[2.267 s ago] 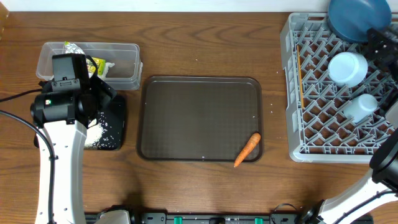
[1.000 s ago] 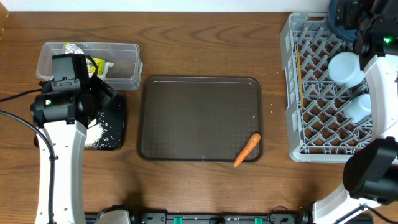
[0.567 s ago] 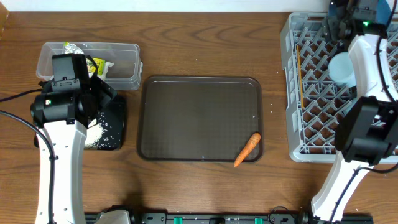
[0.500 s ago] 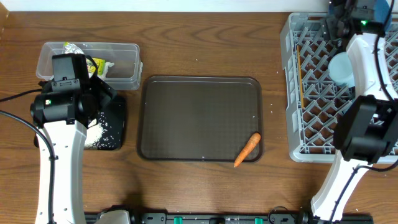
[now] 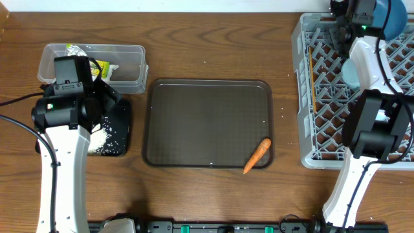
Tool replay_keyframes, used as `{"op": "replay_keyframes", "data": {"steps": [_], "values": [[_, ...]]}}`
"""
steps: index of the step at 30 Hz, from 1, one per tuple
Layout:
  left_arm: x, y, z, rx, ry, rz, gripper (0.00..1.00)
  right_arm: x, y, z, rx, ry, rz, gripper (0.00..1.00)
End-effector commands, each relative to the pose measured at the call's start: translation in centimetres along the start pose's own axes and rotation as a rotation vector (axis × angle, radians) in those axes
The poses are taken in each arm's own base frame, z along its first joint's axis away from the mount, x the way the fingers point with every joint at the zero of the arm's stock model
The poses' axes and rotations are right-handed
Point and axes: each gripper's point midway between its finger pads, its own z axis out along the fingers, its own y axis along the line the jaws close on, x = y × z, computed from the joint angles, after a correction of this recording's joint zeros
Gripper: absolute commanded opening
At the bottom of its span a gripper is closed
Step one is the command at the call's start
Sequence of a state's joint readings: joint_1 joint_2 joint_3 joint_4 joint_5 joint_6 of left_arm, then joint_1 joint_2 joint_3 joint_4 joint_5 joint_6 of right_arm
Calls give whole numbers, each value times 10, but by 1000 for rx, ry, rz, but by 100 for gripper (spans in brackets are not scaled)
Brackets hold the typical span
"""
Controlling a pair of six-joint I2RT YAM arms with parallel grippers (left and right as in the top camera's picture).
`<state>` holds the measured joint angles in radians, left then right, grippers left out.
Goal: Sort waste into correct bins and load items into the dishwasher rack
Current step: 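Lower the plate upright into the rack slots with the right gripper, then release the plate and withdraw the right gripper to the lower right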
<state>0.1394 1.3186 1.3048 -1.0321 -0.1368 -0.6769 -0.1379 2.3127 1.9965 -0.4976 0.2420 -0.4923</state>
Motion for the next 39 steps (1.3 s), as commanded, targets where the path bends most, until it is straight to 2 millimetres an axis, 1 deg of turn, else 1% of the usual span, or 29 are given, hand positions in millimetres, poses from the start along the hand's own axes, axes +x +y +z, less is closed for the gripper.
{"op": "replay_keyframes", "data": {"steps": [1,5,8,10,12,13,18,22,25,28,30,31,32,35,39], "values": [[-2,0,-1,-3,-5,5,98,-6,-12,-3,31,-15,44,43],[-2,0,-1,-3,-5,5,98,-6,-13,-3,31,-16,83,36],[-2,0,-1,-3,-5,5,98,-8,-14,-6,33,-21,122,25],[-2,0,-1,-3,-5,5,98,-11,-17,-9,36,-30,181,13],[-2,0,-1,-3,-5,5,98,-13,-19,-12,37,-35,228,4],[-2,0,-1,-3,-5,5,98,-14,-19,-13,31,-35,252,2],[-2,0,-1,-3,-5,5,98,-24,-10,-22,-67,-59,313,1],[-2,0,-1,-2,-5,5,98,-38,-11,-38,-188,-110,408,1],[-2,0,-1,-3,-5,5,98,-57,-15,-64,-365,-209,501,1],[-2,0,-1,-2,-5,5,98,-79,-20,-99,-641,-369,544,1],[-2,0,-1,-3,-5,5,98,-86,-27,-122,-811,-482,529,1],[-2,0,-1,-3,-5,5,98,-85,-33,-129,-875,-523,528,1],[-2,0,-1,-2,-5,5,98,-81,-42,-133,-907,-540,544,1],[-2,0,-1,-3,-5,5,98,-60,-65,-126,-922,-527,616,1],[-2,0,-1,-3,-5,5,98,-40,-81,-129,-977,-544,641,1]]}}
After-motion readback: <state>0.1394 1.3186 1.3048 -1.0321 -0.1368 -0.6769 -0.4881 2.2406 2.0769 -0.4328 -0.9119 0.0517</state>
